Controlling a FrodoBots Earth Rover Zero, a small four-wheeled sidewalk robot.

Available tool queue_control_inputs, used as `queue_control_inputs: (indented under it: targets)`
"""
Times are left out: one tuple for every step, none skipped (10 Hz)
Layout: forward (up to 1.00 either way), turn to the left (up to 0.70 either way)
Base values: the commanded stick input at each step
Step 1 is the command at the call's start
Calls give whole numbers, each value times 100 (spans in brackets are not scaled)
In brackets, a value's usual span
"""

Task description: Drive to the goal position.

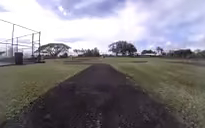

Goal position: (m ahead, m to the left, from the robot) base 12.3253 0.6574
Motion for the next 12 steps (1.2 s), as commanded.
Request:
queue_control_inputs:
  targets:
    - [50, 0]
    - [50, 0]
    - [50, 0]
    - [50, 0]
    - [50, 0]
    - [50, 0]
    - [50, 0]
    - [50, 0]
    - [50, 0]
    - [50, 0]
    - [50, 0]
    - [50, 0]
